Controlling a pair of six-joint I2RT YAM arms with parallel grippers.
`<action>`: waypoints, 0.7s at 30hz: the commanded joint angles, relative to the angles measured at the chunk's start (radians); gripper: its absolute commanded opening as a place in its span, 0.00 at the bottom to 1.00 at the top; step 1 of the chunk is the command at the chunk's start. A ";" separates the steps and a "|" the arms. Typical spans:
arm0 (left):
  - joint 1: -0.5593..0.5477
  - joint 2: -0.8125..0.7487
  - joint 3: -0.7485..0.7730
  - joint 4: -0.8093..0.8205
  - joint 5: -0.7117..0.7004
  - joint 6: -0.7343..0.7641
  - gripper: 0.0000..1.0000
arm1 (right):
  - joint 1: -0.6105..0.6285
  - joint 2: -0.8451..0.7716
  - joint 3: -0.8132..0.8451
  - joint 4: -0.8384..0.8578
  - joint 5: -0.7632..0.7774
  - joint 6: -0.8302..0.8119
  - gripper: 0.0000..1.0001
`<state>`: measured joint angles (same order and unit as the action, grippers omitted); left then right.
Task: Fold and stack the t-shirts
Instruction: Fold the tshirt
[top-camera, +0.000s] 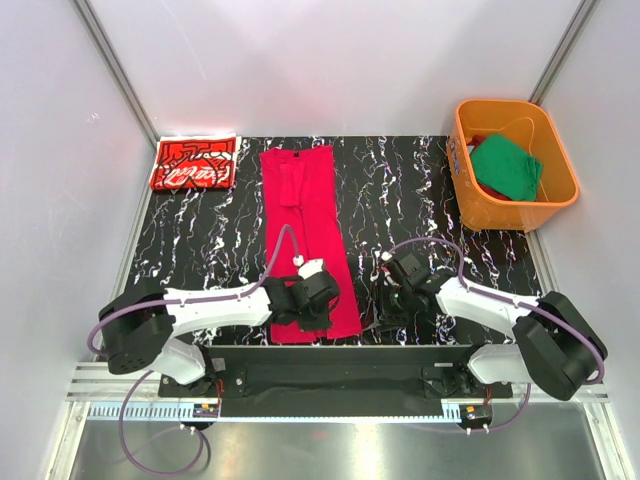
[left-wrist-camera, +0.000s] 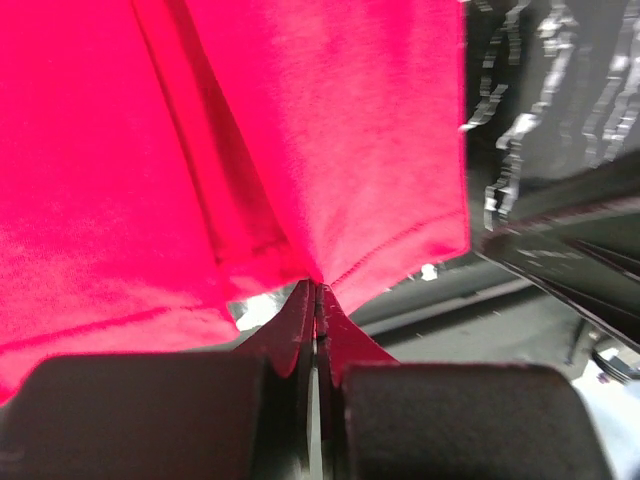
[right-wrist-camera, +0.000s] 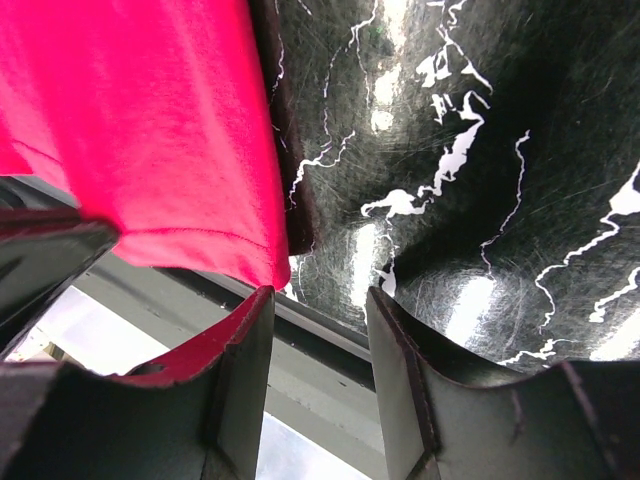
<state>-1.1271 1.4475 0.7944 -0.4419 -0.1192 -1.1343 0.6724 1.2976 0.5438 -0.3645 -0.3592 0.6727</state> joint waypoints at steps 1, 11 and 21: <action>-0.003 -0.049 0.048 -0.024 0.000 0.002 0.00 | 0.004 0.011 0.019 0.022 -0.009 -0.016 0.49; -0.003 -0.142 -0.058 -0.066 0.001 -0.051 0.00 | 0.004 0.014 0.025 0.016 -0.012 -0.025 0.49; -0.007 -0.153 -0.113 -0.052 0.001 -0.090 0.00 | 0.004 0.032 0.047 0.035 -0.050 -0.027 0.51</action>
<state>-1.1275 1.3117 0.7033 -0.5053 -0.1158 -1.1988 0.6724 1.3361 0.5514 -0.3531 -0.3866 0.6613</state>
